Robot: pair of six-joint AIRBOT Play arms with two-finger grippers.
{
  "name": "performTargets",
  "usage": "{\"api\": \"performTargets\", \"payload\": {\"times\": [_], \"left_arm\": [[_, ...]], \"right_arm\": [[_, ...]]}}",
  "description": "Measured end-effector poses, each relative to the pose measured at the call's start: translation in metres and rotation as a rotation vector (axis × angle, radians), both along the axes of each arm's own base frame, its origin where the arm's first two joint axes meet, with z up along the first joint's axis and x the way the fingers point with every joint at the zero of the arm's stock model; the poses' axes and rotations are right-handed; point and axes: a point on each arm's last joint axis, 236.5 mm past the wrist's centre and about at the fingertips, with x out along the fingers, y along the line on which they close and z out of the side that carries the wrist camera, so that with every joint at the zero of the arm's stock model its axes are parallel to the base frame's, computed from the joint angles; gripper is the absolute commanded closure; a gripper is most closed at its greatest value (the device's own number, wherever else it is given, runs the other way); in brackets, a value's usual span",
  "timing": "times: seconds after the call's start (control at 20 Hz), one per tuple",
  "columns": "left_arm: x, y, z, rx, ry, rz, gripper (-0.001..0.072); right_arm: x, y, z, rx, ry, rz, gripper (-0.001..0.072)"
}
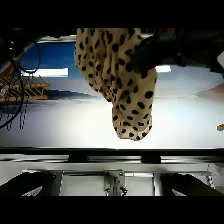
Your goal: Fold the shirts.
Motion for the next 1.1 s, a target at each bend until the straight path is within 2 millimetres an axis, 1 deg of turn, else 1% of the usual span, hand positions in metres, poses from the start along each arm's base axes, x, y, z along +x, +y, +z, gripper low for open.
{"api": "performTargets", "payload": {"times": [0.05,0.15,0.25,0.3,0.4,0.5,0.6,0.7,0.85,0.95,1.1], "left_arm": [[-0.004,0.001,0.004,-0.005,-0.006,-0.003,0.0036],[-0.009,0.002,0.009,-0.011,-0.015,-0.008,0.0036],[-0.013,0.001,0.011,-0.014,-0.018,-0.016,0.0035],[-0.015,0.000,0.012,-0.015,-0.020,-0.019,0.0035],[-0.017,-0.001,0.012,-0.015,-0.019,-0.025,0.0036],[-0.018,-0.002,0.012,-0.015,-0.018,-0.028,0.0036],[-0.019,-0.003,0.009,-0.009,-0.005,-0.030,0.0036],[-0.019,-0.003,0.007,-0.004,0.001,-0.031,0.0037],[-0.018,-0.003,0.005,0.002,0.009,-0.031,0.0037],[-0.018,-0.003,0.004,0.003,0.013,-0.031,0.0037],[-0.018,-0.003,0.003,0.004,0.013,-0.031,0.0038]], "right_arm": [[0.007,-0.022,0.007,-0.009,-0.026,-0.070,0.0662],[0.018,-0.076,0.023,-0.013,-0.079,-0.225,0.0662],[0.023,-0.140,0.040,-0.011,-0.130,-0.394,0.0662],[0.022,-0.176,0.048,-0.011,-0.156,-0.487,0.0662],[0.016,-0.241,0.062,-0.015,-0.207,-0.655,0.0662],[0.003,-0.298,0.071,-0.027,-0.242,-0.806,0.0662],[-0.012,-0.342,0.078,-0.032,-0.271,-0.921,0.0662],[-0.024,-0.375,0.086,-0.025,-0.313,-1.008,0.0662],[-0.035,-0.414,0.094,-0.003,-0.368,-1.107,0.0662],[-0.032,-0.430,0.095,0.017,-0.393,-1.133,0.0662],[-0.016,-0.445,0.099,0.041,-0.444,-1.126,0.0661]]}}
